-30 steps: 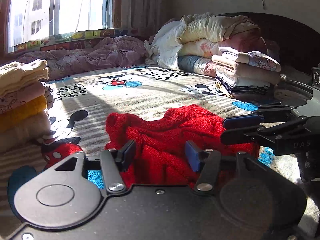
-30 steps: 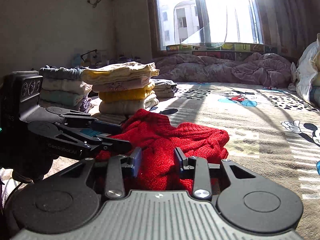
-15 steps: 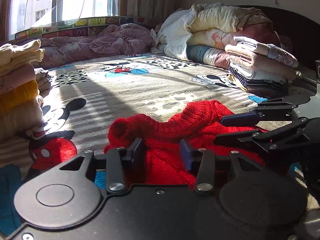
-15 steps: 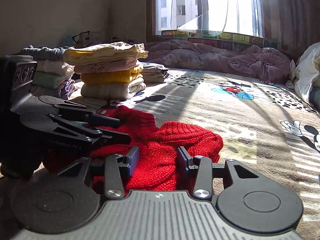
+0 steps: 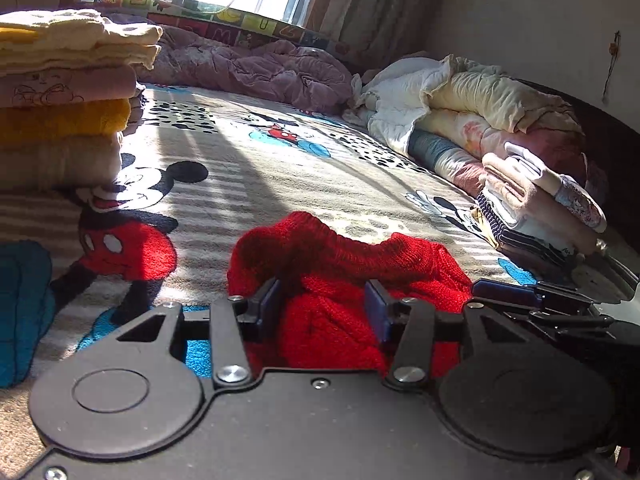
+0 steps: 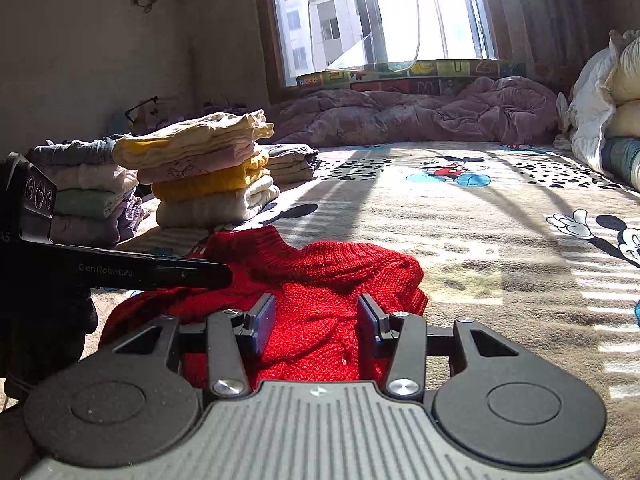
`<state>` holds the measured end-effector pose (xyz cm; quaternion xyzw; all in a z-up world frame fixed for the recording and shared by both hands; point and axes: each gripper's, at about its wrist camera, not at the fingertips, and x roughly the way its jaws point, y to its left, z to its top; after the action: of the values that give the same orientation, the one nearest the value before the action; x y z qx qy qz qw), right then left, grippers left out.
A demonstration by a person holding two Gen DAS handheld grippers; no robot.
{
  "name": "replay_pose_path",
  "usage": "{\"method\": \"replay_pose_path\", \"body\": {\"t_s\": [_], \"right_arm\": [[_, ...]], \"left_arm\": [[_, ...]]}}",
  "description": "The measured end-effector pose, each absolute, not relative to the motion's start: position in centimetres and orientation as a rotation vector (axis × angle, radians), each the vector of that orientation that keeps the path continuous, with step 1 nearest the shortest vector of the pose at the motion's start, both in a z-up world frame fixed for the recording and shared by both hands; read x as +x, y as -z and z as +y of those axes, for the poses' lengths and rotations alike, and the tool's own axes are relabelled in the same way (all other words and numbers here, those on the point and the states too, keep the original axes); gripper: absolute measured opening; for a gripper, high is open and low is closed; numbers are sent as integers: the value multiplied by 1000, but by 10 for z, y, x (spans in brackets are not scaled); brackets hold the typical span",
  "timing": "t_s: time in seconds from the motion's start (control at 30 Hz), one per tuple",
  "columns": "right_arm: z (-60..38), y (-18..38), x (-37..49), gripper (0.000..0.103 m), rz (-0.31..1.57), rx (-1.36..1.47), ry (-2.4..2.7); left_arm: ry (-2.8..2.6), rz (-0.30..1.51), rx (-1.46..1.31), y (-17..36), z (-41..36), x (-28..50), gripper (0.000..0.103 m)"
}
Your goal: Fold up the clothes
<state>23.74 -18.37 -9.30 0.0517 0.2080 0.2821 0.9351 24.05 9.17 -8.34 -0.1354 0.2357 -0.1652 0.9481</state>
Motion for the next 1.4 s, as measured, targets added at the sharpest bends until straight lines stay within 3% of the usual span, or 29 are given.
{"method": "replay_pose_path", "body": {"t_s": [0.03, 0.07, 0.27, 0.37, 0.53, 0.7, 0.87, 0.93, 1.13, 1.4], "right_arm": [[-191, 94, 236, 76, 443, 153, -563], [-197, 94, 234, 81, 461, 200, -548], [-227, 114, 243, 83, 586, 518, -513], [-232, 127, 255, 86, 655, 645, -512], [-218, 134, 273, 94, 702, 623, -513], [-203, 138, 289, 100, 730, 581, -514], [-199, 138, 291, 90, 715, 558, -540], [-201, 138, 289, 73, 719, 574, -562], [-214, 142, 270, 57, 675, 757, -595], [-271, 87, 195, 55, 510, 780, -583]], "left_arm": [[323, 476, -286, 79, 94, 236, 58], [312, 474, -308, 77, 98, 232, 58], [294, 526, -550, 85, 118, 220, 74], [276, 592, -587, 94, 116, 225, 74], [262, 677, -712, 114, 121, 239, 83], [258, 698, -731, 118, 115, 250, 81], [305, 715, -782, 123, 110, 253, 61], [321, 717, -813, 124, 112, 251, 58], [381, 696, -934, 121, 117, 230, 50], [562, 667, -957, 83, 58, 194, 49]]}}
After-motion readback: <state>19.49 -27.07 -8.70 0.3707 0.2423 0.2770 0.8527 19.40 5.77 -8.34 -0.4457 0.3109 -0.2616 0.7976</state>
